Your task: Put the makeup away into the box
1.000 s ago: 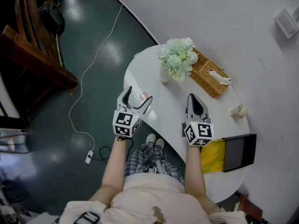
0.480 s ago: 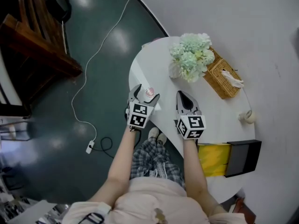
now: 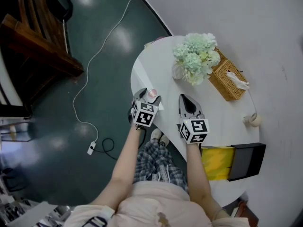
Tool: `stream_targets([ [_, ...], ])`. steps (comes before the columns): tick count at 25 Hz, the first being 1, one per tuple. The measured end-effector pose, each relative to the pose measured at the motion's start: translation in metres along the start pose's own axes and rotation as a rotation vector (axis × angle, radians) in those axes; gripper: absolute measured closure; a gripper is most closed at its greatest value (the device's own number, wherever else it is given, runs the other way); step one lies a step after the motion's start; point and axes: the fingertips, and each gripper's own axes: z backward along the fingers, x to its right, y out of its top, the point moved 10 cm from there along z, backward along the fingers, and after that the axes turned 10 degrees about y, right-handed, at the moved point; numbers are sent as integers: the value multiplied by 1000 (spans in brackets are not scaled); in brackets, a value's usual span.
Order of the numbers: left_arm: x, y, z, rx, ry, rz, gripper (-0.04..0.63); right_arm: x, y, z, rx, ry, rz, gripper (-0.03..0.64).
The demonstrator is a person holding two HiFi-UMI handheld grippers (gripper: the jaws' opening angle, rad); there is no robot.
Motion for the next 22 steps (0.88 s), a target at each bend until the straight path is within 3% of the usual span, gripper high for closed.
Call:
stream_targets([
  [5,0,-6,-4,-46,-2,-2,341,0,2,5,5,-9,-1,601],
  [10,0,-6,-4,-41,-23,-10,345,3,3,11,17,-34,-4,601],
  [16,8,15,21,67,-60,-15,347,3,17,31,58,-104,5,601],
  [22,44,59,50,200,-170,-80,347,6,38,82,137,-259,14,601],
])
